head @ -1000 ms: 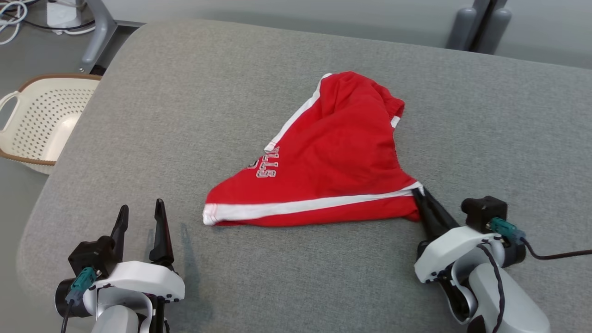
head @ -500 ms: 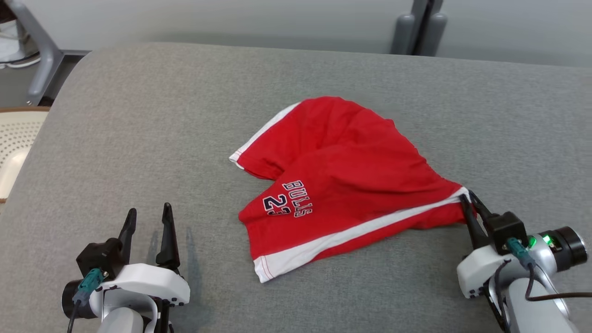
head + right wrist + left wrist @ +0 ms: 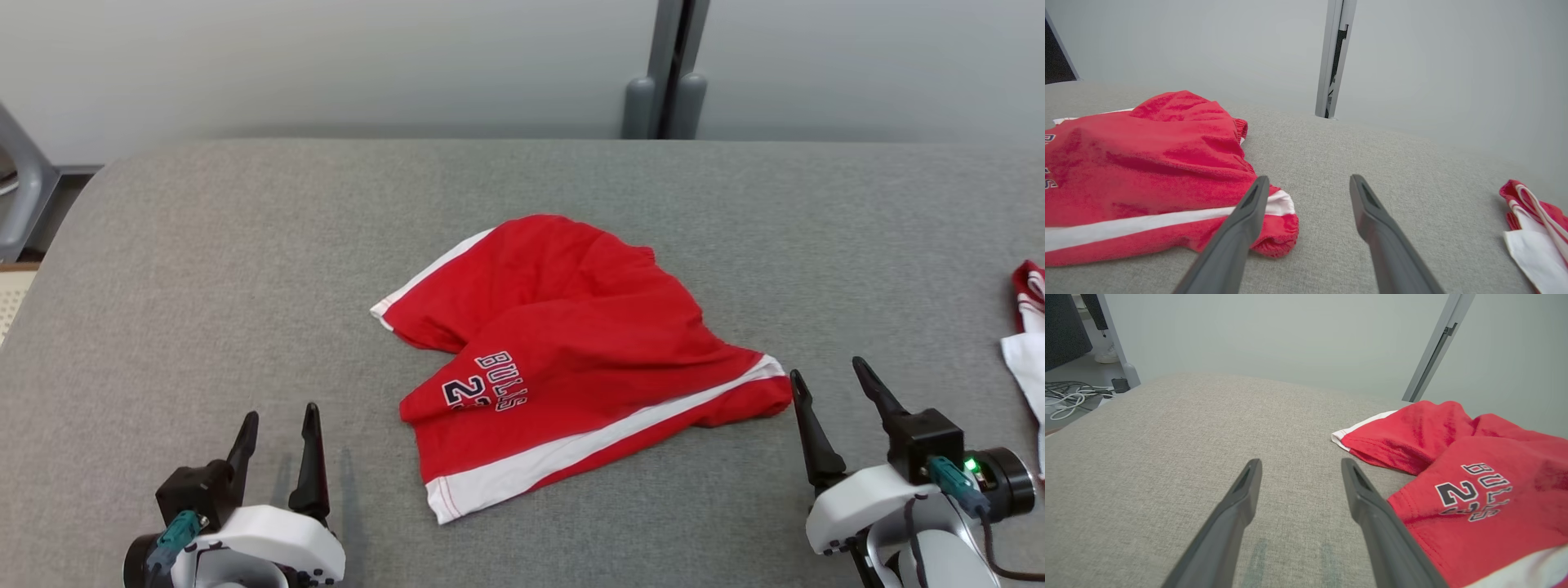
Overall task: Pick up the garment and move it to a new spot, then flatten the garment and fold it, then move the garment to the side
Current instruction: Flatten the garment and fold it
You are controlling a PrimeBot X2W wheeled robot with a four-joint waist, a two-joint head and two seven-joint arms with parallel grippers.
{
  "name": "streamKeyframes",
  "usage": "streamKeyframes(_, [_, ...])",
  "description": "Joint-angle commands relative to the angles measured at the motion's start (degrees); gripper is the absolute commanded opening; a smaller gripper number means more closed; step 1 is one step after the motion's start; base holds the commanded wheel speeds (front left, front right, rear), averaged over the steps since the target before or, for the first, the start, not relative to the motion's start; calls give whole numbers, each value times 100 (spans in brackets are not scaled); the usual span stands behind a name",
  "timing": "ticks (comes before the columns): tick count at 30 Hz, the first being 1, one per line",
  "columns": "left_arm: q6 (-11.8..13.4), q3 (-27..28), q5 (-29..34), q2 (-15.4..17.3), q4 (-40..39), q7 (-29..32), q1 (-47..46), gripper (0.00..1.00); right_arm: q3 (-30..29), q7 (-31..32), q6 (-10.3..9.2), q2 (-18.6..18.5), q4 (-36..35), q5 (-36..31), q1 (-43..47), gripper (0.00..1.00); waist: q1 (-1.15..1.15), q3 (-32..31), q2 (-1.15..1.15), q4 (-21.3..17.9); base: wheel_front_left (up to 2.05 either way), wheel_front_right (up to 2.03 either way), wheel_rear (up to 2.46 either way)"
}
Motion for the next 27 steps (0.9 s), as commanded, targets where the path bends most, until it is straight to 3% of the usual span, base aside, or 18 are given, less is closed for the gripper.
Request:
streamKeyframes(1, [21,-1,-34,27,11,0,83,100,-11,2,-2,-35,-115,193,127,100,0,-140,0,-144,0,0,0])
streamKeyframes(12, [119,-167,27,26,88,0,440,100,-14,2,-2,-33,-506,1082,606,100,0,-410,0,-389,0,0,0])
streamKeyframes(27, [176,-338,96,27,-34,0,621,100,47,2,-2,-32,-448,1249,708,100,0,-536,0,-462,0,0,0])
